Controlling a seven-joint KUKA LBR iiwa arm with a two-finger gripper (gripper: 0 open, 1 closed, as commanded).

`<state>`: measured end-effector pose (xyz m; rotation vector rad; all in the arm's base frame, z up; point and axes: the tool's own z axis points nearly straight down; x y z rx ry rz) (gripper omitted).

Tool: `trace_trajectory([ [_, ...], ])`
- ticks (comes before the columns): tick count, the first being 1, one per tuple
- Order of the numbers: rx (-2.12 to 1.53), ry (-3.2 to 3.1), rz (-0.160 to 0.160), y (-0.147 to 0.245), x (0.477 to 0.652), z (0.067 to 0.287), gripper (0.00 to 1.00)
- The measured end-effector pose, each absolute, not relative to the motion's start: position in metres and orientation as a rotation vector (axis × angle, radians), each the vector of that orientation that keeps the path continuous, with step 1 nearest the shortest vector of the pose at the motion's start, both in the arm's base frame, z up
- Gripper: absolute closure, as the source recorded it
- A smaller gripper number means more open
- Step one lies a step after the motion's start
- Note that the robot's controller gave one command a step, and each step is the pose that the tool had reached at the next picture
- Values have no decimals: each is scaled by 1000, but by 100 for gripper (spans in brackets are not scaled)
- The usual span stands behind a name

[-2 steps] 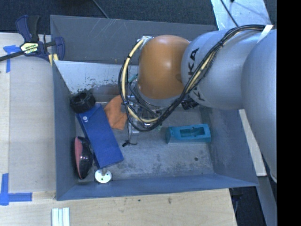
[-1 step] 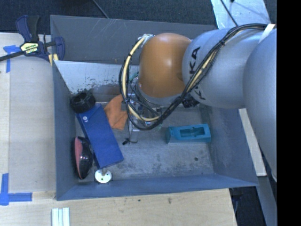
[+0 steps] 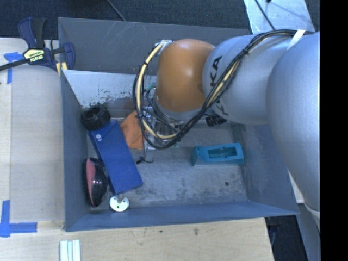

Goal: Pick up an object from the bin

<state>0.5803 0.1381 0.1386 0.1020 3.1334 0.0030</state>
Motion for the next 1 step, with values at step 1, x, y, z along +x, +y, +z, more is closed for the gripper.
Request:
trace_trajectory([
  [1,98,3135,2,135,619,82,100],
])
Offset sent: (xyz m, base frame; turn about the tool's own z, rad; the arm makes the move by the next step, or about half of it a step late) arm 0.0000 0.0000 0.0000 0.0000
